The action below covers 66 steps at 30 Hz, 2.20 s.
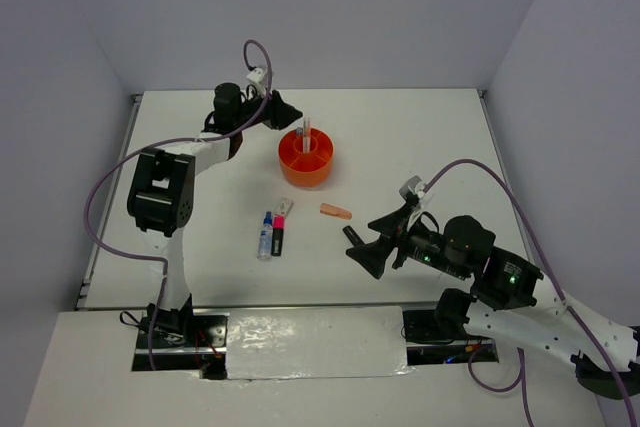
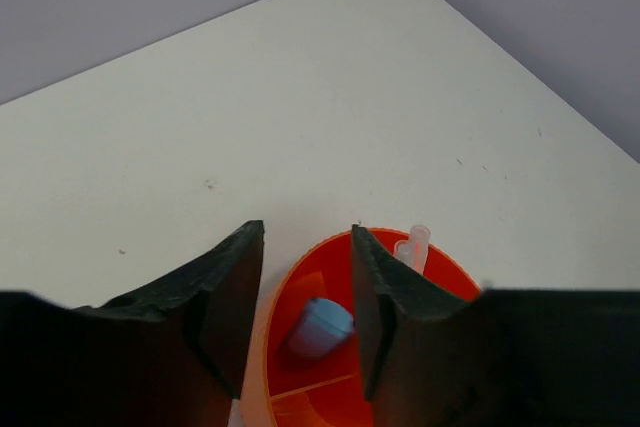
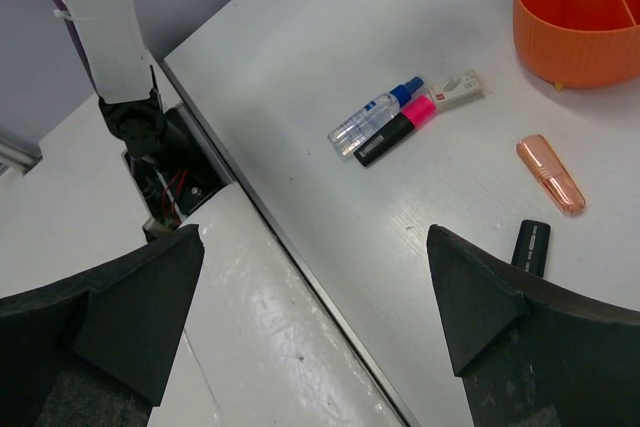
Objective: Sort the stationery into containers
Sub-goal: Place the stationery in the storage box, then pick up the stationery from the center of the board.
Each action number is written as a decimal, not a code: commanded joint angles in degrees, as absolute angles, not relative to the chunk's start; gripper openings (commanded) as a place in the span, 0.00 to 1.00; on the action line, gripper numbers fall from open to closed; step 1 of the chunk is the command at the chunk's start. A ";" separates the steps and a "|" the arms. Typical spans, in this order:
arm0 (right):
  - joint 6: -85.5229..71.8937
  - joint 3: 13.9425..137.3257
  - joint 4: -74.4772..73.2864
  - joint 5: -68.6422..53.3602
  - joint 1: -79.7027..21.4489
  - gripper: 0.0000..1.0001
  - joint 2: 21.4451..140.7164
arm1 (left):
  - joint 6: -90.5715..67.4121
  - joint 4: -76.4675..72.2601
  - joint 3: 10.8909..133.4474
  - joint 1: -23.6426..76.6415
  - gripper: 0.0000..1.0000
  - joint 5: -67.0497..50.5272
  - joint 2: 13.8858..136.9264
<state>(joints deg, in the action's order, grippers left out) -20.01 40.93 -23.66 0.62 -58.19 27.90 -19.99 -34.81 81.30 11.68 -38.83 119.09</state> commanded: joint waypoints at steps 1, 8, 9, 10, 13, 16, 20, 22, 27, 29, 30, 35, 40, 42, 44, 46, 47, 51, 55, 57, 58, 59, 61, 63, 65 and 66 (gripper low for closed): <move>-18.99 41.40 -22.15 0.70 -58.10 1.00 27.86 | -21.18 -40.34 80.51 11.87 0.55 -38.77 116.64; -15.04 37.71 -16.63 3.33 -58.01 1.00 35.49 | -28.72 -30.01 77.88 11.87 0.99 -22.09 101.80; -13.12 37.44 -15.83 3.86 -57.83 1.00 37.07 | -29.61 -22.58 77.70 11.95 0.99 -19.36 99.25; -12.05 37.09 -14.78 3.78 -57.57 1.00 41.18 | -32.58 -18.32 77.35 11.87 0.99 -16.12 94.27; -7.39 38.14 -12.48 0.27 -55.12 1.00 52.06 | -37.34 1.79 76.82 11.87 0.99 -5.65 85.54; -5.37 41.74 -11.61 0.36 -51.53 1.00 62.29 | -40.51 19.74 74.45 11.87 0.99 -0.27 78.07; -0.02 48.40 -12.19 -13.05 -41.68 1.00 75.55 | -39.30 31.80 66.89 11.78 0.99 3.51 67.35; 3.15 52.19 -15.80 -12.40 -39.91 1.00 84.08 | -36.05 37.14 65.40 11.87 0.99 4.13 60.49; 8.87 62.57 -22.85 -1.58 -39.11 1.00 97.18 | -24.73 42.71 65.22 11.87 0.99 2.55 48.79; 11.24 65.12 -23.55 -2.02 -38.94 1.00 99.22 | -22.07 43.59 64.08 11.87 0.99 2.46 47.38; 12.03 65.65 -23.73 -3.67 -38.67 1.00 100.53 | -20.49 43.68 63.46 11.87 0.99 2.20 46.68; 15.38 68.11 -24.43 -11.85 -36.21 0.96 102.13 | -20.56 40.09 54.68 11.78 0.99 1.93 45.27; 15.65 67.94 -26.63 -12.40 -36.12 0.82 103.71 | -22.23 36.04 51.33 11.95 0.99 2.99 43.60; 15.38 67.33 -26.72 -11.26 -36.21 0.81 104.50 | -22.50 34.38 50.19 11.87 0.99 2.81 42.98; 14.94 66.97 -26.81 -10.11 -36.12 0.79 105.38 | -22.41 34.63 50.27 11.87 0.99 2.46 43.41; 14.33 67.06 -26.81 -10.37 -36.21 0.75 105.73 | -22.32 35.07 50.62 11.87 0.99 2.72 43.42; 14.07 66.71 -26.46 -10.46 -36.30 0.75 105.12 | -22.32 35.07 50.54 11.95 0.99 2.72 43.24; 11.96 62.16 -22.07 -10.46 -36.56 0.68 101.96 | -22.06 34.37 50.10 11.87 0.99 1.67 42.28; 10.72 61.35 -20.92 -7.04 -36.91 0.43 102.39 | -21.88 34.28 50.10 11.87 0.99 0.97 42.71; 10.55 61.26 -21.18 -5.28 -37.53 0.38 102.57 | -21.80 34.28 50.10 11.87 0.99 0.79 42.72; 10.29 61.17 -21.01 -3.88 -37.88 0.30 102.48 | -21.80 34.19 50.10 11.87 0.99 0.79 42.71; 10.20 60.91 -20.40 -3.87 -37.97 0.26 102.39 | -21.88 34.10 50.10 11.87 0.99 0.79 42.63; 9.76 60.73 -20.22 -2.47 -38.49 0.16 102.04 | -21.88 34.10 50.01 11.87 0.99 0.62 42.37; 9.14 60.73 -19.60 -1.23 -38.58 0.13 101.17 | -21.97 34.01 50.10 11.87 0.99 0.44 42.01; 7.92 60.29 -17.77 -2.28 -39.46 0.09 99.33 | -22.32 33.75 50.54 11.95 0.99 -1.22 41.75; 7.48 59.77 -16.62 -2.63 -39.98 0.09 96.27 | -23.28 33.40 50.71 11.95 0.99 -3.23 41.40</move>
